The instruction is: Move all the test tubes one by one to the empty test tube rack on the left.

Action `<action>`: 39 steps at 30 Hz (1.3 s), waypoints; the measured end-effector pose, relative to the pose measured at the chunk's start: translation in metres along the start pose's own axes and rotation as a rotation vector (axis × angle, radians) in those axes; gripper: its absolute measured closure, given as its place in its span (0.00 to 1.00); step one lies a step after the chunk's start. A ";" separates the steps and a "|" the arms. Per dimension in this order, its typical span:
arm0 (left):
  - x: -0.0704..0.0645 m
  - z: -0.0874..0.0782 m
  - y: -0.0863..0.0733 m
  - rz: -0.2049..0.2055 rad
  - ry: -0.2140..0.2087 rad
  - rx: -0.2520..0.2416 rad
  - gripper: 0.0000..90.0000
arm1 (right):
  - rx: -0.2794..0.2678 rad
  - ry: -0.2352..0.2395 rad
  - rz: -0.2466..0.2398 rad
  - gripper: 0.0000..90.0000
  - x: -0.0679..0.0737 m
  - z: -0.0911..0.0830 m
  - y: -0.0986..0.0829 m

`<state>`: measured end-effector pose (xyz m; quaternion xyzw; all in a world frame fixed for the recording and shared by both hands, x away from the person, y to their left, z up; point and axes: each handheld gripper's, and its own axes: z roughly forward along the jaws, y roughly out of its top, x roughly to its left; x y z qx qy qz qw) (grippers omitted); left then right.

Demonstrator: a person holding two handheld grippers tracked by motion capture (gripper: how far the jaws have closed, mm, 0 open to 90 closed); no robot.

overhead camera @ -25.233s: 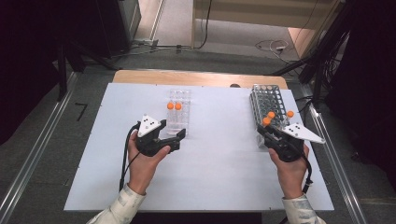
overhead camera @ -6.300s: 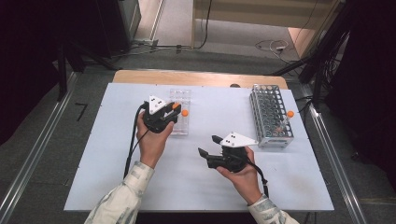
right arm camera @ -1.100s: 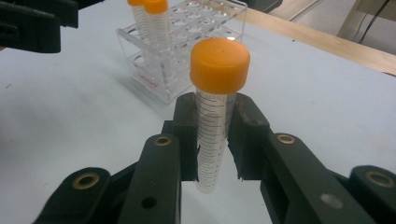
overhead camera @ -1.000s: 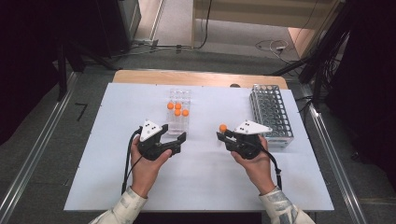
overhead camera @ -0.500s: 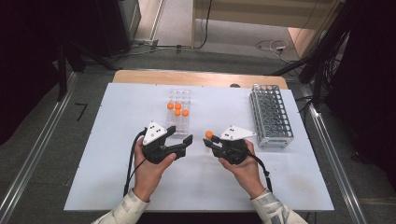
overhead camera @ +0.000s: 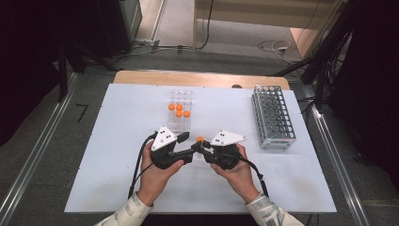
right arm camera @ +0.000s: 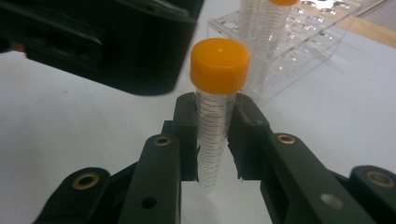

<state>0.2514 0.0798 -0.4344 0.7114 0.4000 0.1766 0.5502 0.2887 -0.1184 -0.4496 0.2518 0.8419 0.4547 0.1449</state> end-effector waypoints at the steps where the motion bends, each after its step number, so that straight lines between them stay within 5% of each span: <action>1: 0.000 0.000 0.000 0.005 0.000 0.003 0.53 | 0.001 0.004 0.005 0.80 0.002 0.001 0.000; 17: 0.000 0.004 -0.004 0.042 -0.009 0.022 0.76 | -0.009 0.029 -0.005 0.80 0.009 0.003 0.003; 25: 0.000 0.004 -0.004 0.055 -0.004 0.026 0.78 | -0.007 0.031 -0.002 0.78 0.010 0.003 0.002; 28: 0.000 0.004 -0.004 0.052 -0.009 0.027 0.78 | -0.005 0.038 0.000 0.73 0.010 0.003 0.002; 35: 0.005 0.000 -0.001 0.040 0.005 0.011 0.78 | -0.022 0.057 0.032 0.42 0.009 0.000 0.003; 39: 0.010 -0.003 0.003 0.033 0.016 -0.003 0.78 | -0.016 0.062 0.052 0.35 0.005 -0.003 -0.001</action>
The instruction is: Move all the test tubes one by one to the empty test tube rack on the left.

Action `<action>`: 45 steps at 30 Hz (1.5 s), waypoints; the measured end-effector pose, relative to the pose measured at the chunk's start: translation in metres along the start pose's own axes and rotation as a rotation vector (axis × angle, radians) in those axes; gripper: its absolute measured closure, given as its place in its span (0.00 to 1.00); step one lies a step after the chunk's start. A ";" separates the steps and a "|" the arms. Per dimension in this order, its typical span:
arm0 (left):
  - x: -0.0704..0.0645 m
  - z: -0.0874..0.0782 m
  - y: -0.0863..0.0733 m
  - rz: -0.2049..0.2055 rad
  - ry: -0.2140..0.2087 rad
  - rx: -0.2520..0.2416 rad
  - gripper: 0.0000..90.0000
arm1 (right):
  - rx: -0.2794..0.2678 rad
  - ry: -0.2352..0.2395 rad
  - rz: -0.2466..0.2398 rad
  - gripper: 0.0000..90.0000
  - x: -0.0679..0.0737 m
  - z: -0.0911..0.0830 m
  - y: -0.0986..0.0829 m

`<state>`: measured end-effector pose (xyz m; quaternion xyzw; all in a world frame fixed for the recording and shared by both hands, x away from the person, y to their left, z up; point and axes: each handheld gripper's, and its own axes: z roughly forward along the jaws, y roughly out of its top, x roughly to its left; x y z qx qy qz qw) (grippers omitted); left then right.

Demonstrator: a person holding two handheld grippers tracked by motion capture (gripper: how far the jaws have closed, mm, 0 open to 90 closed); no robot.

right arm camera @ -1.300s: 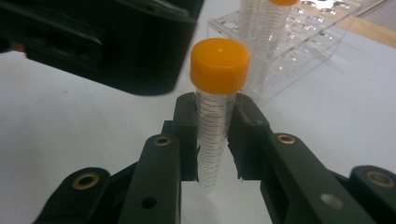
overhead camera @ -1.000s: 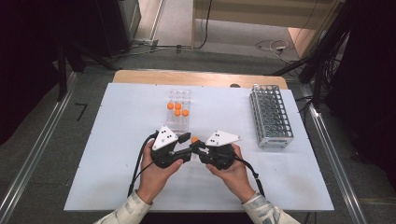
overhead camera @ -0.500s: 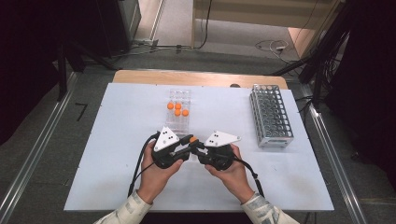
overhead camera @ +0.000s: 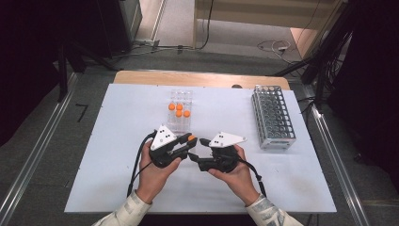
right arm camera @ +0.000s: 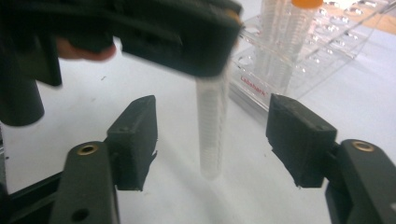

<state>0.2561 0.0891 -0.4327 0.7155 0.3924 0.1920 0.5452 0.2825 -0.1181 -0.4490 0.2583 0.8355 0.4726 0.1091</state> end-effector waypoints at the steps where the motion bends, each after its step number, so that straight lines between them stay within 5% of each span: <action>1: 0.001 -0.001 0.001 -0.002 0.004 -0.001 0.78 | 0.005 0.000 0.006 0.35 -0.001 -0.001 -0.001; 26: 0.051 -0.022 0.036 -0.062 0.150 -0.071 0.78 | 0.021 -0.062 0.069 0.32 -0.029 -0.019 -0.017; 45: 0.068 -0.014 0.059 -0.070 0.226 -0.104 0.78 | 0.008 -0.067 0.073 0.32 -0.031 -0.024 -0.016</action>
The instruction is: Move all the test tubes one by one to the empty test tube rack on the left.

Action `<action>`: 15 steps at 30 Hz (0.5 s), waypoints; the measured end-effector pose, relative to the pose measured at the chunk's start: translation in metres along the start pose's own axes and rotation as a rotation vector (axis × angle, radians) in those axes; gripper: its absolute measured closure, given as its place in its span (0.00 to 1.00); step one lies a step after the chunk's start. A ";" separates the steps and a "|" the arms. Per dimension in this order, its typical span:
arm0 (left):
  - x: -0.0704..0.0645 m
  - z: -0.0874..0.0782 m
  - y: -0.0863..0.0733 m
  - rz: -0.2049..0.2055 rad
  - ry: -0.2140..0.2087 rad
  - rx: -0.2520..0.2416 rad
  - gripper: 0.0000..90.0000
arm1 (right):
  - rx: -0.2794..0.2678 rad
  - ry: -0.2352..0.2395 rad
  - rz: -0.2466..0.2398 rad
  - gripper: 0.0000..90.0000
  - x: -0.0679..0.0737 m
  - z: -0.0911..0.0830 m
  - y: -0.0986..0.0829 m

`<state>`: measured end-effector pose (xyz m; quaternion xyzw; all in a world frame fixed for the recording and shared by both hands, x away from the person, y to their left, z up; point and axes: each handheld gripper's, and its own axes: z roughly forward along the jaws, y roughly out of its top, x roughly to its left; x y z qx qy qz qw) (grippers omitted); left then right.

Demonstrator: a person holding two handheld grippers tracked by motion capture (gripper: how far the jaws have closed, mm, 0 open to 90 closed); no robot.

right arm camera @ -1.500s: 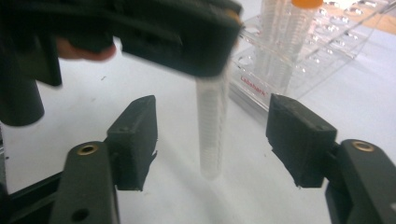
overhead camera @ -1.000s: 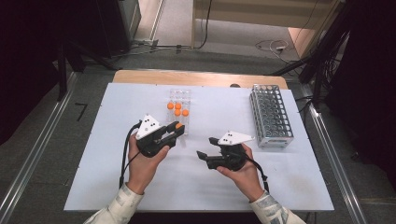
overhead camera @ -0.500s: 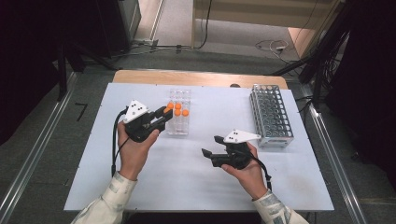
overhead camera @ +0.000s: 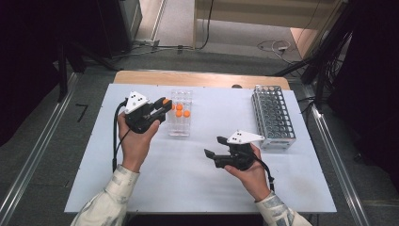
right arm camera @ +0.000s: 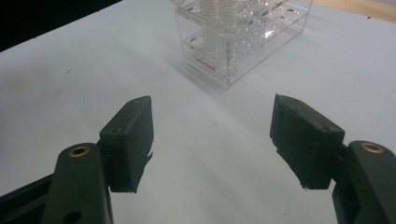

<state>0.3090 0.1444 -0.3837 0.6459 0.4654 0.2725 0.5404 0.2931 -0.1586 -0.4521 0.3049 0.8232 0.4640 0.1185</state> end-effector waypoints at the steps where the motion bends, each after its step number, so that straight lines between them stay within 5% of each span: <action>1: 0.001 0.001 0.000 -0.001 0.004 -0.003 0.78 | 0.000 0.000 0.001 0.32 0.000 0.000 0.000; 15: 0.006 0.016 -0.004 0.033 0.056 0.006 0.78 | -0.002 0.001 0.003 0.32 -0.001 -0.001 0.000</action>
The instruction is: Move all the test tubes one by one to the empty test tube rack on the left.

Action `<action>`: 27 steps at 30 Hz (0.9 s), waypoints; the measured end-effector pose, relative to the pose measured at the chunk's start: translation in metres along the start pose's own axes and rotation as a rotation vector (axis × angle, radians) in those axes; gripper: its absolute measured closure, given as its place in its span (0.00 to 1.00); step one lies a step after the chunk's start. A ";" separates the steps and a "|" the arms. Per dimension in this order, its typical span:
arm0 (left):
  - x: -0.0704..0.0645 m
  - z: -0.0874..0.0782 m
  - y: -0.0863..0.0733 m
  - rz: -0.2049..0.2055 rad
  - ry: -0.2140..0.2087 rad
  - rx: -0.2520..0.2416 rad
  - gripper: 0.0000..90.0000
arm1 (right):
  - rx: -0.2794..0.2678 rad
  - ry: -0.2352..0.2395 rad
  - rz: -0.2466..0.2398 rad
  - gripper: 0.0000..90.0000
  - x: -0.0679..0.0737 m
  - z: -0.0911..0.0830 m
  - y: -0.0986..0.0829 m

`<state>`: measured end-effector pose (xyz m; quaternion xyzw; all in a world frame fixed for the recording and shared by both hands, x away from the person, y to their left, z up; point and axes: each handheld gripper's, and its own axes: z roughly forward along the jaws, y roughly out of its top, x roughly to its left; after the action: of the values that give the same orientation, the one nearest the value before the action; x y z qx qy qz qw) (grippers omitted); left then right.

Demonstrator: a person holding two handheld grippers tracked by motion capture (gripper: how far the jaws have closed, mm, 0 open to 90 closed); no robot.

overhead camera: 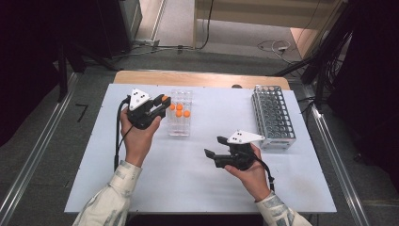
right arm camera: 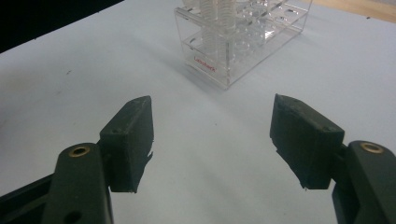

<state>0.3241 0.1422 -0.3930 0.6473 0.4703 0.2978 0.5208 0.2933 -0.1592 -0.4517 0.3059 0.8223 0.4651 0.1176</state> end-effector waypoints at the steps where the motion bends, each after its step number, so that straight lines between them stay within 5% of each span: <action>1: -0.001 0.001 -0.001 0.006 0.005 0.000 0.78 | -0.002 0.000 0.001 0.32 0.000 0.000 0.000; 17: -0.011 0.018 -0.025 0.097 0.045 0.056 0.78 | 0.004 0.004 -0.005 0.32 0.001 0.001 0.000; 27: -0.010 0.022 -0.036 0.074 0.052 0.081 0.76 | 0.006 0.005 -0.008 0.32 0.002 0.001 -0.001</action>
<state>0.3292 0.1245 -0.4325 0.6769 0.4711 0.3145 0.4701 0.2922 -0.1573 -0.4527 0.3016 0.8254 0.4629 0.1165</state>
